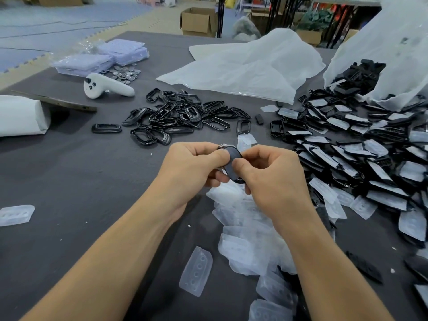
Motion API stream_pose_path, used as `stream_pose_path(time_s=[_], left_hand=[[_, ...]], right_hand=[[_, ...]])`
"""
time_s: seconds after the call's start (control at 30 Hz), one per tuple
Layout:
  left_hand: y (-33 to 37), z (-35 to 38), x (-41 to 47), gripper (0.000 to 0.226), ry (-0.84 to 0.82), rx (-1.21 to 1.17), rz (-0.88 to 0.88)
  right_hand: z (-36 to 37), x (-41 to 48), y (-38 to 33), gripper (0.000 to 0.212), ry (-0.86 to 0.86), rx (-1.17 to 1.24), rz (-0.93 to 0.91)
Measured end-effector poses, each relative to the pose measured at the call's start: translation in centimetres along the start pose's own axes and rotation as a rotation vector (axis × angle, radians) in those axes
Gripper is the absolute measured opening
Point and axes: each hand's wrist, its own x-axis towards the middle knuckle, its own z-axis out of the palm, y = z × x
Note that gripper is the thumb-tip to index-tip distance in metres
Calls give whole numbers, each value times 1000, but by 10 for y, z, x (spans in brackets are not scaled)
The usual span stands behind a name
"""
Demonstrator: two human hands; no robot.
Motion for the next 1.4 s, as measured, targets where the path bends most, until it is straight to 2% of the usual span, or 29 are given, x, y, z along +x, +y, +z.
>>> stream_pose_path(time_s=[0.27,0.47,0.63,0.73,0.83,1.03,1.3,1.4], left_hand=[[-1,1,0,14,-20,-33,-8],[2,-3,-1,19,-97,-45,-73],[0,1,0,13,3,-6,-17],[-3,1,2,13,69,-26,28],[-4,3,3,16,79,-33,74],[-4,-2,3,18,-5,100,169],[-6,2,2,18,59,143,193],[-9,2,1,10,120,301,240]], right_hand=[[2,1,1,7,-23,16,11],[-1,1,-1,7,-6,-14,6],[0,-2,-3,4,-27,14,7],[0,-5,-7,18,-37,69,-7],[-1,-5,-9,23,-27,111,-5],[-5,-3,-10,29,-68,248,46],[-3,-1,-13,39,-74,411,183],[-2,-1,-13,30,-21,375,172]])
